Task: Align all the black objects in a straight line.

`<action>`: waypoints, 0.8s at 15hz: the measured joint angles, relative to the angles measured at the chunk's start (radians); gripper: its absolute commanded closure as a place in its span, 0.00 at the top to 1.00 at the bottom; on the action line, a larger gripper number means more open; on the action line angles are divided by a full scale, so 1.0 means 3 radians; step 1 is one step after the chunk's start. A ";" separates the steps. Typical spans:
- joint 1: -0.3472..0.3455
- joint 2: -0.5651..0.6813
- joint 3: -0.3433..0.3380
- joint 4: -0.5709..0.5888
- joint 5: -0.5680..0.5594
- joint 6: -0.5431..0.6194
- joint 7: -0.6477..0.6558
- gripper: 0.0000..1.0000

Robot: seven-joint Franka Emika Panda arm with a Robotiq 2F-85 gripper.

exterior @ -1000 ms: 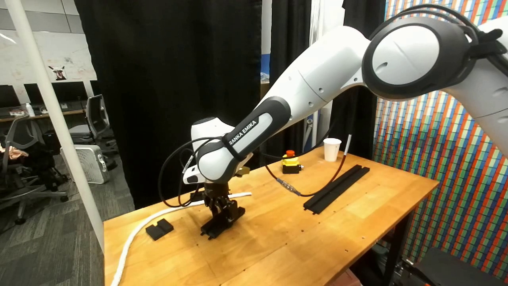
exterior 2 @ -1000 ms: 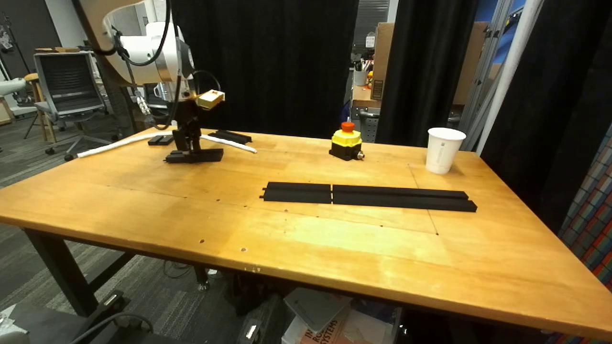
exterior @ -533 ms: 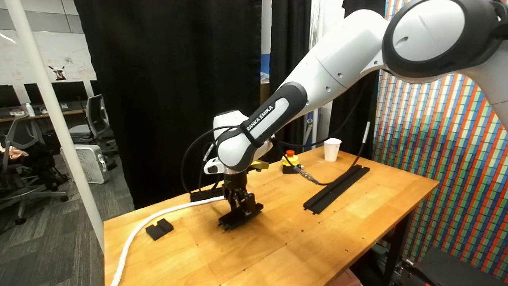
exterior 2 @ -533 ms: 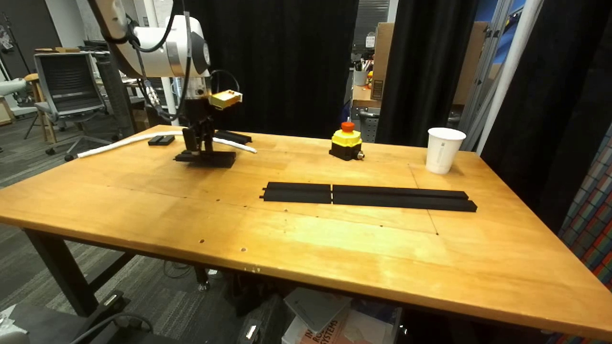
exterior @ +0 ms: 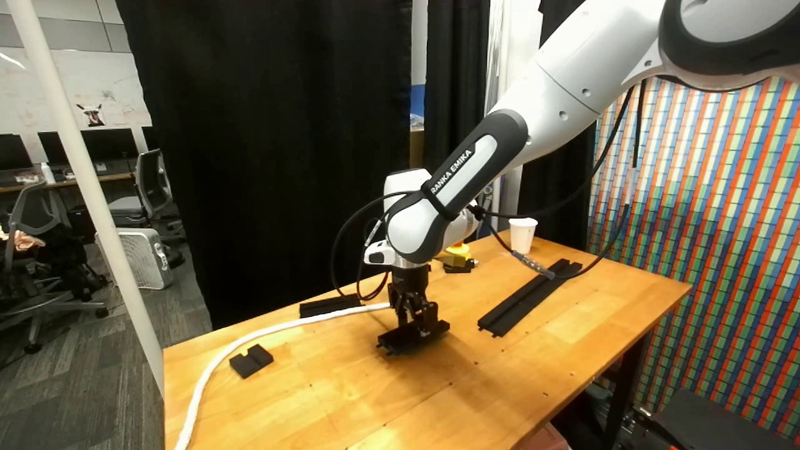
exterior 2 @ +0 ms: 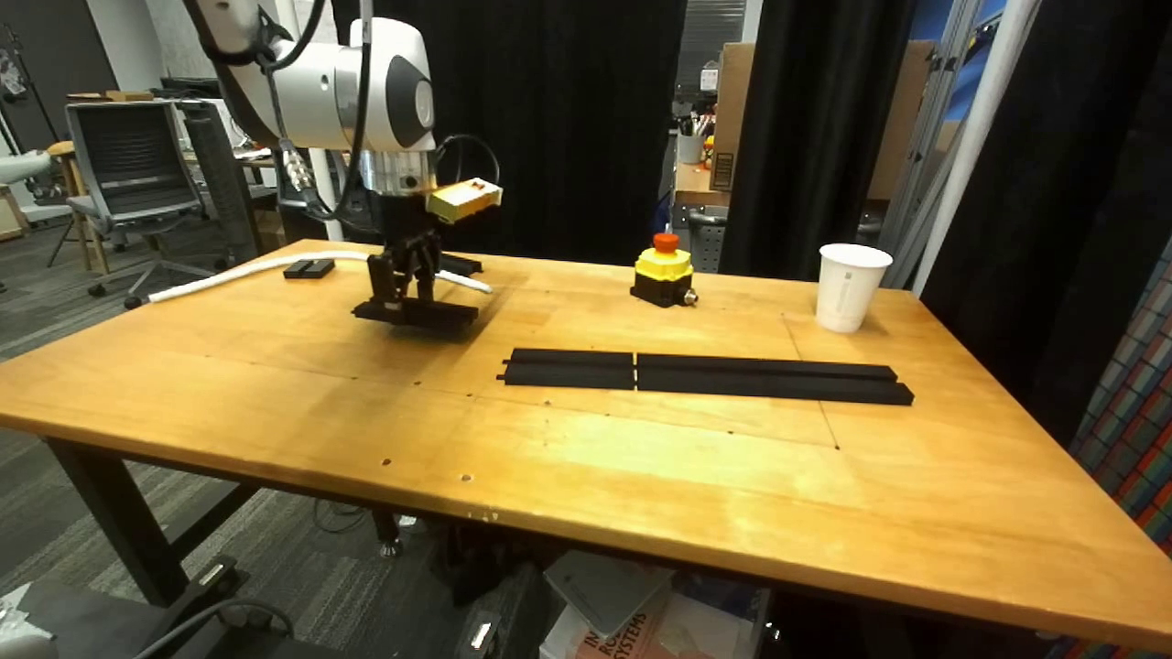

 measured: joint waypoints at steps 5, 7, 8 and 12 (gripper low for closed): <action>-0.0145 -0.0235 -0.0008 -0.0478 0.0173 0.0292 -0.0035 0.46; -0.0172 -0.0314 -0.0025 -0.0619 0.0191 0.0371 -0.0035 0.46; -0.0176 -0.0352 -0.0040 -0.0677 0.0191 0.0389 -0.0035 0.46; -0.0175 -0.0477 -0.0103 -0.0848 0.0191 0.0419 -0.0033 0.46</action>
